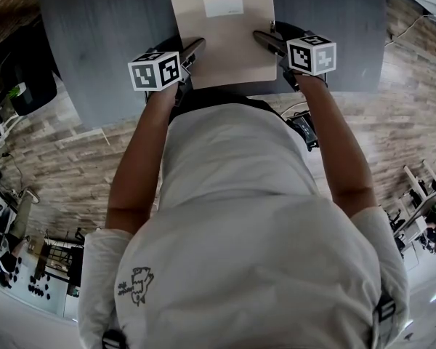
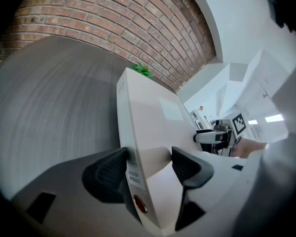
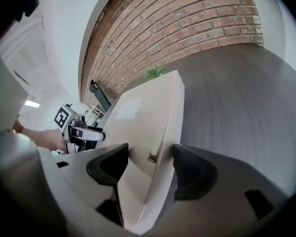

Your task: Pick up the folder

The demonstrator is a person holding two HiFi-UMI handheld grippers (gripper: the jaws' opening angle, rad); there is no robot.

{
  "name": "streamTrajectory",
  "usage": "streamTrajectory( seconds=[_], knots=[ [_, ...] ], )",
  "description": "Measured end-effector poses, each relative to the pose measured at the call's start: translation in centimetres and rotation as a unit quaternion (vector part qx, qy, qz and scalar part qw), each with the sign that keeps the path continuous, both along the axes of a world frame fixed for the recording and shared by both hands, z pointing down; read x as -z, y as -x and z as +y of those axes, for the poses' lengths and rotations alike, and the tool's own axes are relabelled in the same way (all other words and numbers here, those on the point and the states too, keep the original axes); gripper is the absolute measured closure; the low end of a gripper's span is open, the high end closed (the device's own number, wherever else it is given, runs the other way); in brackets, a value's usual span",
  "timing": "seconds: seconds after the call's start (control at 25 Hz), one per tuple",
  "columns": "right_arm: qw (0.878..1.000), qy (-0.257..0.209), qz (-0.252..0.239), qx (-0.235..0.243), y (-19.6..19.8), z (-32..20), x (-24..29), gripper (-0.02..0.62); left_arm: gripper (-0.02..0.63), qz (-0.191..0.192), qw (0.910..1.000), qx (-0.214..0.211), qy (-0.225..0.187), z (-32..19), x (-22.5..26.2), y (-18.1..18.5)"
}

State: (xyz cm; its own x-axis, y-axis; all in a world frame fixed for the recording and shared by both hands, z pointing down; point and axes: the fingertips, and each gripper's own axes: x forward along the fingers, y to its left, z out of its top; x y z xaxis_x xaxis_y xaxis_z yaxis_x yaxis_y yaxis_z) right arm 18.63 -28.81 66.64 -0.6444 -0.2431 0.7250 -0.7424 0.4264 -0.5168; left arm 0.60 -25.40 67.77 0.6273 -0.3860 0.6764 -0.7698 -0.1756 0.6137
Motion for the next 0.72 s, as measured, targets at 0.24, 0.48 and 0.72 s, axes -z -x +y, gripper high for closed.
streamTrajectory(
  seconds=[0.24, 0.48, 0.72],
  knots=[
    [1.000, -0.030, -0.002, -0.005, -0.3, -0.2, 2.2, 0.310, 0.308, -0.004, 0.9996, -0.003, -0.027, -0.5, 2.0, -0.3],
    [0.998, -0.069, -0.006, -0.012, -0.8, -0.3, 5.3, 0.313, 0.308, -0.012, 0.9980, -0.007, -0.062, -0.7, 4.8, -0.8],
    [0.993, -0.119, -0.011, -0.009, -1.5, 0.1, 8.7, 0.314, 0.310, -0.029, 0.9941, 0.002, -0.104, -0.2, 8.2, -1.5]
  ],
)
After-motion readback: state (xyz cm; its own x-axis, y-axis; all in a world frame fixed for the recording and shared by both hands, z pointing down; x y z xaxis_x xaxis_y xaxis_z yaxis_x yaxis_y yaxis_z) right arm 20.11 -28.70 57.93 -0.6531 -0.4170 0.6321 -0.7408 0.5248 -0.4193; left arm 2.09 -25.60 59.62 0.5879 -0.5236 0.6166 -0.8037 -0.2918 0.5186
